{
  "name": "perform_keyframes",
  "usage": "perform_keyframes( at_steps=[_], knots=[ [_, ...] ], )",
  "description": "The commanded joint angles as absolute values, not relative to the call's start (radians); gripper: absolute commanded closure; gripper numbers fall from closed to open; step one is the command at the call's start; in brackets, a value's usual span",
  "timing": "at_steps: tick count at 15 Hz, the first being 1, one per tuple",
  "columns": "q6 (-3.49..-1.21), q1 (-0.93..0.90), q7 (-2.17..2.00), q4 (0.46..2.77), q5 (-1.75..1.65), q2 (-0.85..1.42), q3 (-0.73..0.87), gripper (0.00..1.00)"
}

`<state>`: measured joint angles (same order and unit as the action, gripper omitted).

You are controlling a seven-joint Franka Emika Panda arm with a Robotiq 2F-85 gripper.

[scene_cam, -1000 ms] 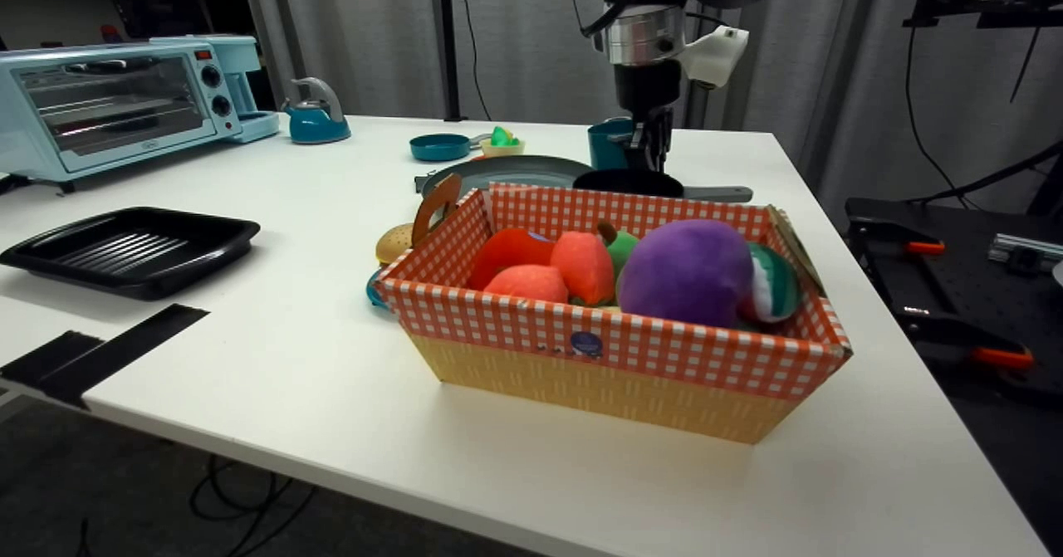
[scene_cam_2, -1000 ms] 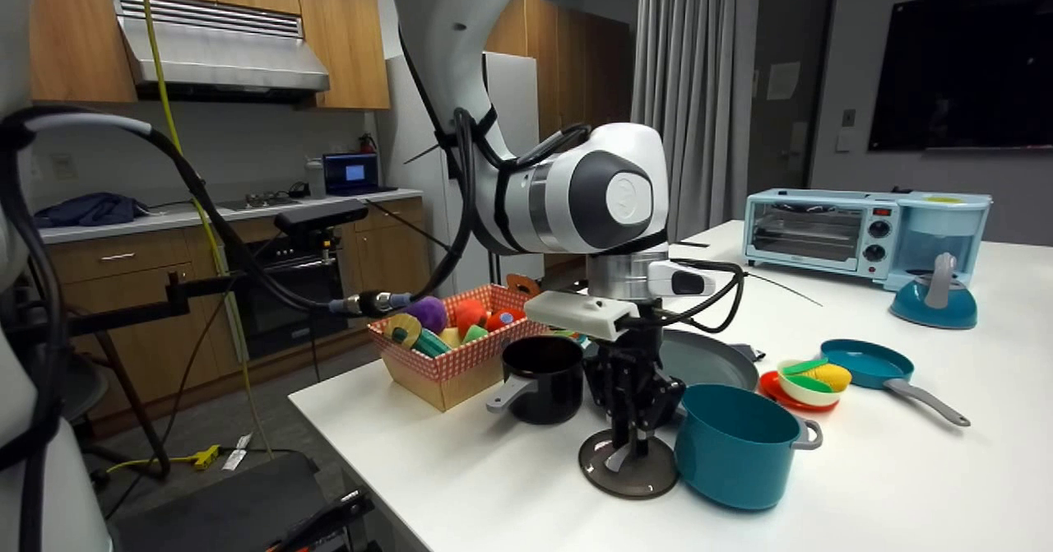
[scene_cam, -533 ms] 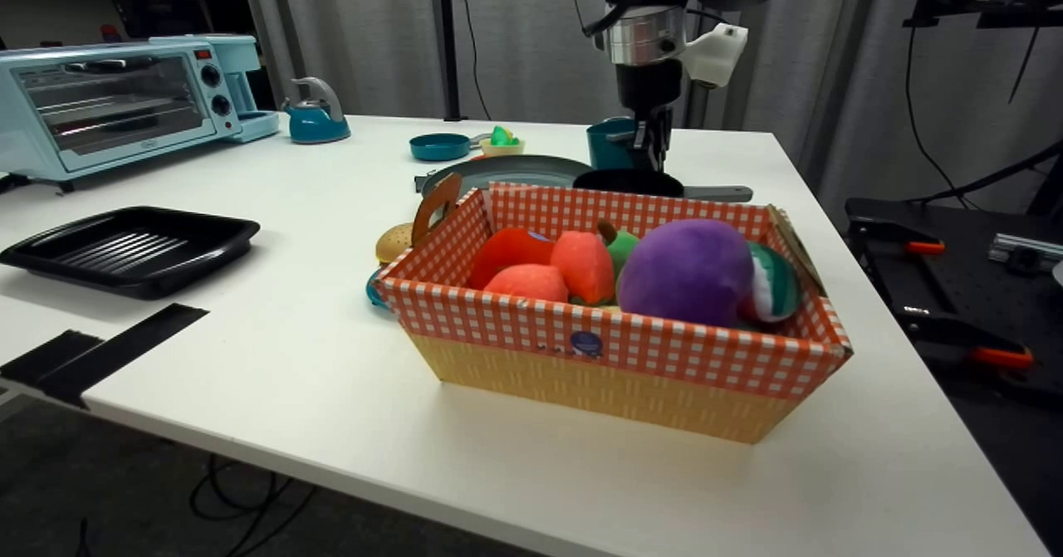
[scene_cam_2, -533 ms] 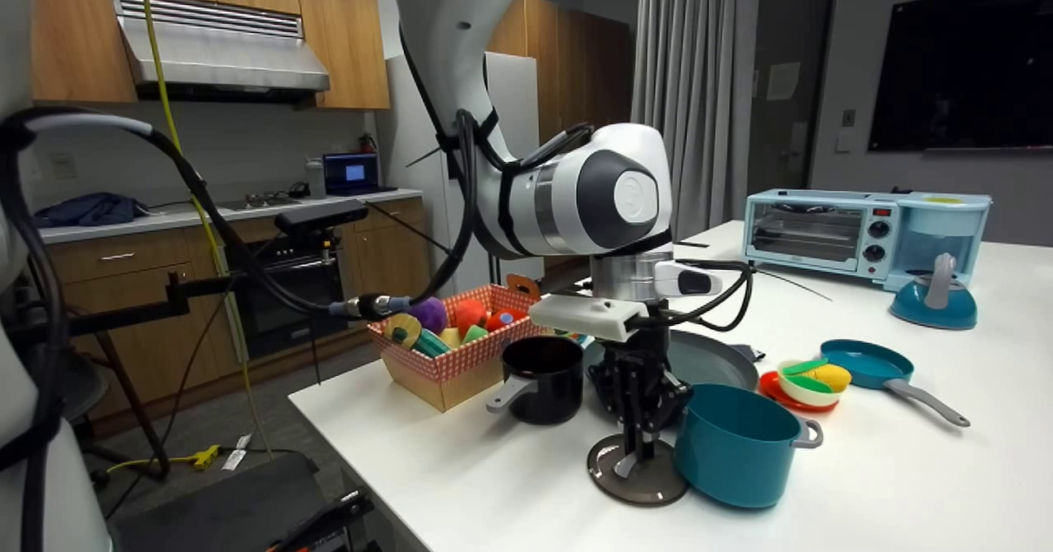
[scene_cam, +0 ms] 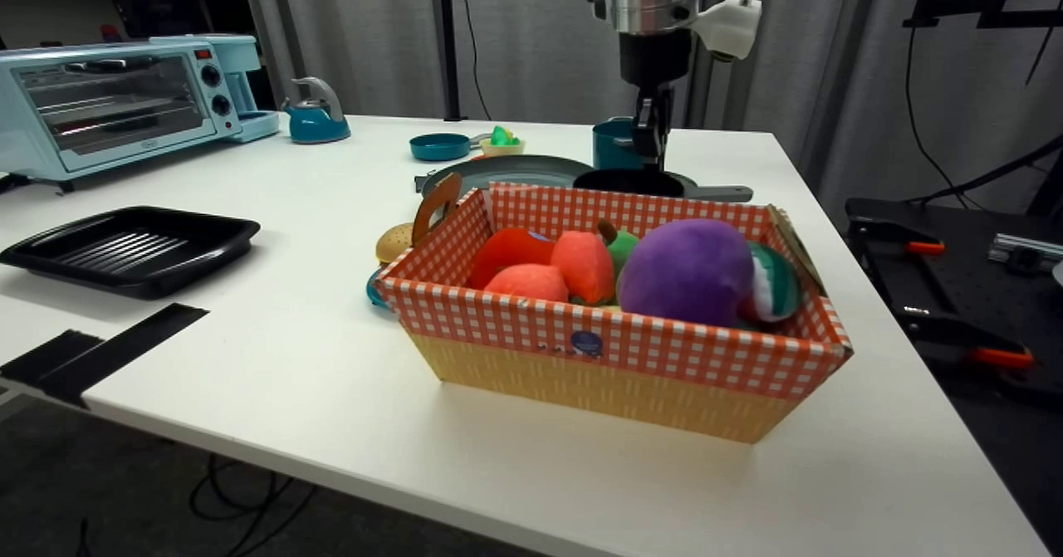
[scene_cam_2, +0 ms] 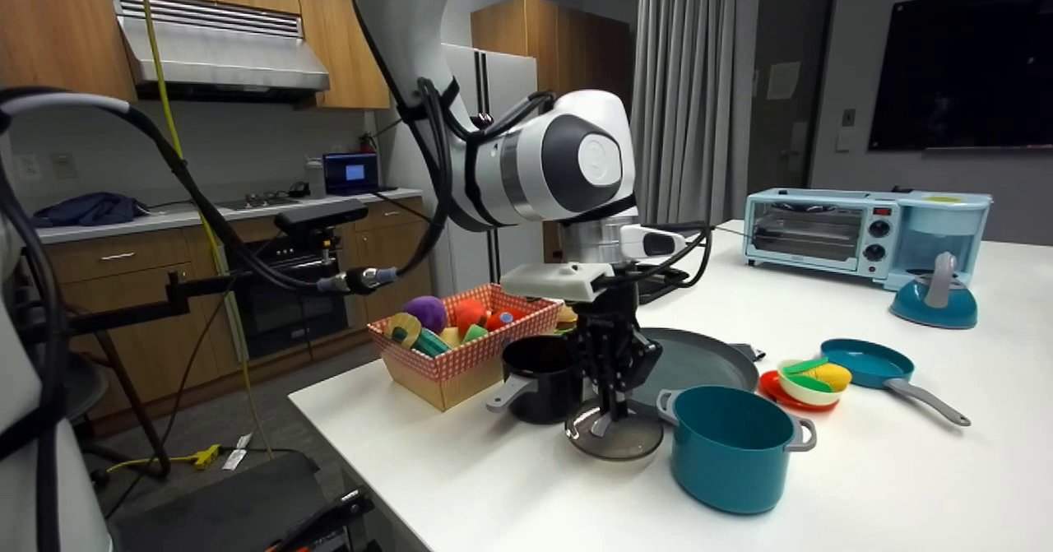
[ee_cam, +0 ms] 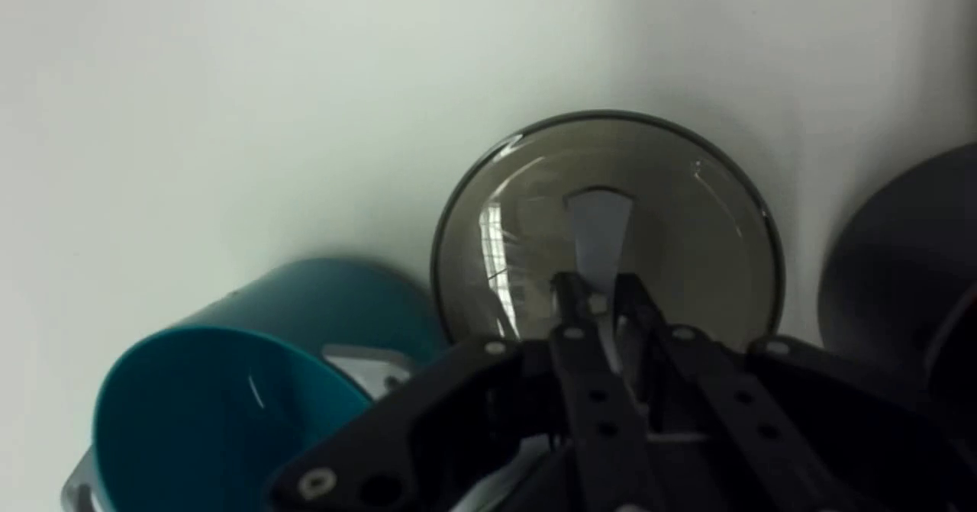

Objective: Uncover the small pot,put a plush toy in the pot and cover it

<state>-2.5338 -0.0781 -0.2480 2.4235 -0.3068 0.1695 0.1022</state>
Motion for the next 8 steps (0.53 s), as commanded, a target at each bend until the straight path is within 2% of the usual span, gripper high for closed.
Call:
perform_keyframes(
  at_steps=[1, 8],
  knots=[
    [-2.498, -0.087, -0.316, 2.5, -0.368, 0.019, 0.081, 0.97],
    [-2.454, -0.063, -0.339, 2.527, -0.386, -0.114, 0.0, 0.97]
  ],
)
